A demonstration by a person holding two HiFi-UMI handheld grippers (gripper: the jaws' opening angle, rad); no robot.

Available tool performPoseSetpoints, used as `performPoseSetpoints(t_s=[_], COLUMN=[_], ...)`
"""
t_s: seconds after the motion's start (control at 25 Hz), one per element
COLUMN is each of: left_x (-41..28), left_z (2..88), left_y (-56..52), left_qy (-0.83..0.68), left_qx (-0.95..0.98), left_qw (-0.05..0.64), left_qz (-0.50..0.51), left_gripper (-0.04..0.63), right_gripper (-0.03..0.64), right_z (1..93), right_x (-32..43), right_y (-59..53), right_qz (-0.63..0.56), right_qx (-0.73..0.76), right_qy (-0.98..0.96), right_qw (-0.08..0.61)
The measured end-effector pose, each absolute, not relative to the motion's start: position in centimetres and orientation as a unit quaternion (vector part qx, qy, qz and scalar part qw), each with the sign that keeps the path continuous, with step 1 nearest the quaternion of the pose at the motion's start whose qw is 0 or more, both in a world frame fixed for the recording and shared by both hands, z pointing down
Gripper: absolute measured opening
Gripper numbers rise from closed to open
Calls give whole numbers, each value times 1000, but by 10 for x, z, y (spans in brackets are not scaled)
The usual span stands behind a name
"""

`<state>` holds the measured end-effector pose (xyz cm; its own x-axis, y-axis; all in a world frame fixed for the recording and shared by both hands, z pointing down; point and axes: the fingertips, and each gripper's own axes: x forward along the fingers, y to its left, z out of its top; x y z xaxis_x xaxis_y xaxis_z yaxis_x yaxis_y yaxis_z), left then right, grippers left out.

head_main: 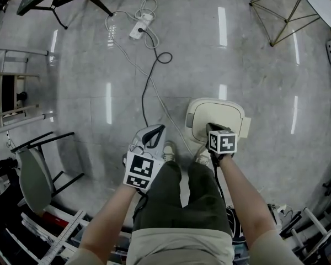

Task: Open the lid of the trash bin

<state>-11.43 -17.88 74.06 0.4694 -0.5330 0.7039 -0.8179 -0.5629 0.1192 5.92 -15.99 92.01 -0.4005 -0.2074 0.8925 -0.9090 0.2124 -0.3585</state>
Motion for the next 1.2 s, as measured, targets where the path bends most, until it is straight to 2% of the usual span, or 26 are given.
performPoseSetpoints(t_s=[0.36,0.96,1.2], left_x=[-105,-93,-88], left_z=[634,405,311], left_y=[-195,-179,-157], left_qy=[-407,-416,-431], left_qx=[849,883,891], left_qw=[176,68,31], left_qz=[286,205,138], left_gripper=[2,2,2], right_gripper=[3,3,3], right_z=[766,428,330], right_x=[79,63,67], right_y=[-169,-162,-138], right_qz=[435,296,221], right_qx=[440,446,450], right_qy=[-730,-837,-861], right_qw=[291,117,90])
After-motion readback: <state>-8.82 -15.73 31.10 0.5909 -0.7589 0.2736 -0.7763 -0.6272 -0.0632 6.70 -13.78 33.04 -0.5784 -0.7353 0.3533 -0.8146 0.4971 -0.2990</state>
